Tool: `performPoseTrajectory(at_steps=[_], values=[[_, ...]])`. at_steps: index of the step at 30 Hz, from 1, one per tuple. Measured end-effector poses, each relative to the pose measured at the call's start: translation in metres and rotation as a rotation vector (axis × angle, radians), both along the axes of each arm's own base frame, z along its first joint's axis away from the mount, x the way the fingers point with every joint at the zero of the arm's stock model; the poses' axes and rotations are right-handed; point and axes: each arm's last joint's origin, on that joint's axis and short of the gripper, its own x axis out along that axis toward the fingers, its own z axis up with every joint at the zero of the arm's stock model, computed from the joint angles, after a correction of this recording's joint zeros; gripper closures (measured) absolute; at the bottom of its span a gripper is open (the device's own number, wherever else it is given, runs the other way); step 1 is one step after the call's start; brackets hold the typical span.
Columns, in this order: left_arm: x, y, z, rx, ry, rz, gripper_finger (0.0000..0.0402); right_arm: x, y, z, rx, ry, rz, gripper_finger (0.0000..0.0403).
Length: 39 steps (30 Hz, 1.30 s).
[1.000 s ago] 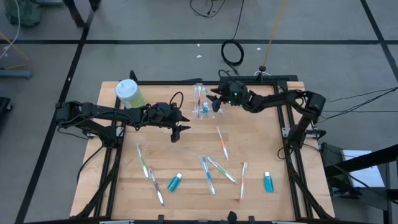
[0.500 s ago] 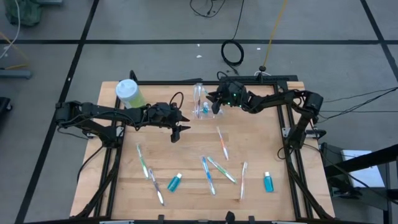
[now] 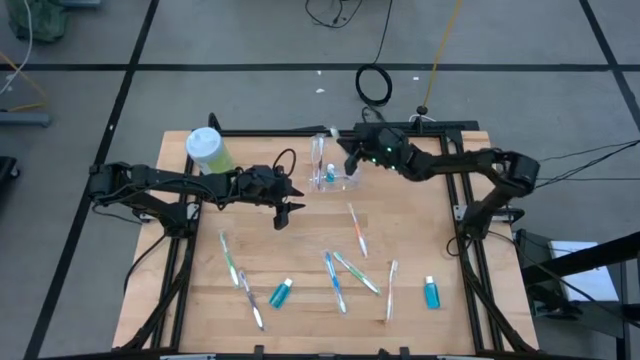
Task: Pick & Place toothbrushing station
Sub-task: Put the top green toothbrush into the transparent organizer
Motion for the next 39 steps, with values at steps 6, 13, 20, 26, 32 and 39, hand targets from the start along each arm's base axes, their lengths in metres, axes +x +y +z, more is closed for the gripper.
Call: performPoseTrajectory(at_steps=[6, 13, 20, 26, 32, 39], values=[[0.000, 0.000, 0.000, -0.002, 0.005, 0.000, 0.0238, -0.016, 0.032, 0.008, -0.140, -0.070, -0.105, 0.0401], [0.000, 0.000, 0.000, -0.011, -0.002, 0.006, 0.0238, -0.039, 0.056, -0.009, -0.264, -0.340, -0.133, 0.0402], [0.001, 0.000, 0.001, -0.009, -0.017, 0.007, 0.0238, -0.030, 0.052, -0.030, -0.221, -0.339, -0.132, 0.0403], [0.001, 0.000, 0.001, -0.005, -0.016, 0.004, 0.0238, -0.025, 0.049, -0.054, -0.197, -0.265, -0.158, 0.0403], [0.001, 0.000, 0.001, -0.005, -0.016, 0.004, 0.0238, -0.021, 0.050, -0.072, -0.162, -0.207, -0.149, 0.0403], [0.001, 0.000, 0.001, -0.013, -0.012, 0.009, 0.0238, -0.026, 0.054, -0.080, -0.113, -0.179, -0.143, 0.0403]])
